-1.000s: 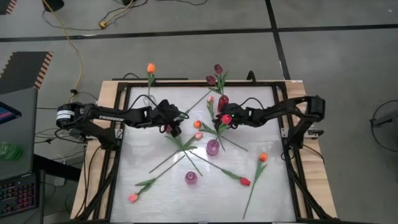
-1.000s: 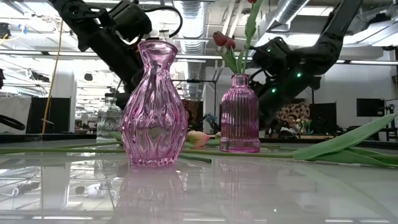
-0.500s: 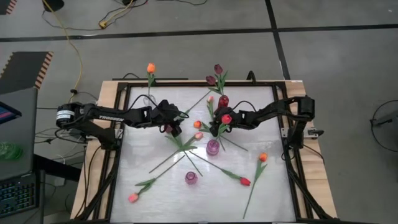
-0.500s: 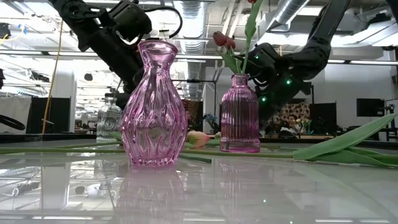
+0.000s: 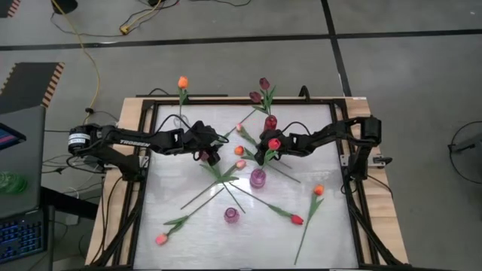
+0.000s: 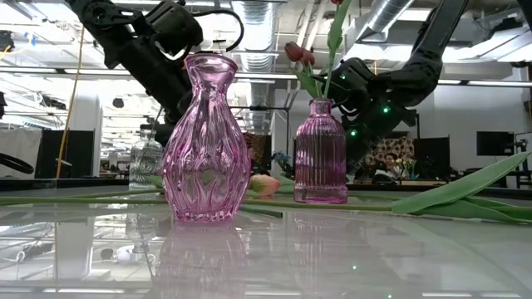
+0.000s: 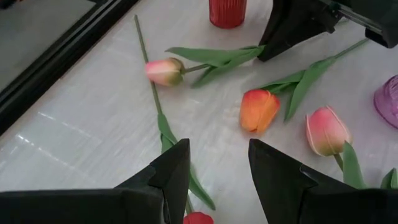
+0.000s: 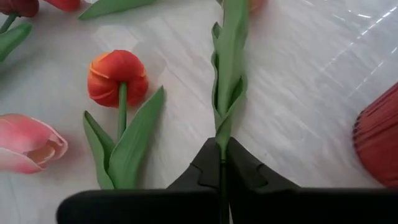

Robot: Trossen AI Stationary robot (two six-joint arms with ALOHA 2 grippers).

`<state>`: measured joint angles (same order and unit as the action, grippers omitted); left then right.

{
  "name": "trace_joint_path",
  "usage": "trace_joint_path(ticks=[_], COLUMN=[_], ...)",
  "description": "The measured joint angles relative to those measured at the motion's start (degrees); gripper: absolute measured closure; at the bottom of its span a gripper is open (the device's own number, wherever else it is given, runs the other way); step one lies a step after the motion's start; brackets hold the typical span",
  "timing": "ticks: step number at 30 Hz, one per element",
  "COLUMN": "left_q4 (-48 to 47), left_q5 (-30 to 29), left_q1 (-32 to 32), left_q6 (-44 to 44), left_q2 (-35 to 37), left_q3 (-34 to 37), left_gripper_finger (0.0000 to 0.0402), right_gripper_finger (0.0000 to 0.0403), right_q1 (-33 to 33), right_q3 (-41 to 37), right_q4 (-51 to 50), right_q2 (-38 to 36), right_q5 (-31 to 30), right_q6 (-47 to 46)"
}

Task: Sort flowers into vase by color
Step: Put the top right pink flower into the bottom purple vase

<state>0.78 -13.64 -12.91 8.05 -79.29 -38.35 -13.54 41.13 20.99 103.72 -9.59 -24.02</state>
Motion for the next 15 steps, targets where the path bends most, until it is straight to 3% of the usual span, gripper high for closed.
trace_joint_path(ticks=[5,15], left_q4=[0.02,0.22], left_q5=[0.07,0.42], left_q1=[0.00,0.00], left_q6=[-0.02,-0.02], left_q2=[0.00,0.00], left_q3=[0.00,-0.02], left_gripper_finger=[0.0251,0.0251], right_gripper_finger=[0.0362,0.0367], right_q1=[0.11,0.97], right_q3=[-0.08,-0.07], right_q4=[-3.54,-18.31], right_q2=[-3.16,-17.67], right_q5=[0.49,0.47], right_q6=[-0.12,0.53])
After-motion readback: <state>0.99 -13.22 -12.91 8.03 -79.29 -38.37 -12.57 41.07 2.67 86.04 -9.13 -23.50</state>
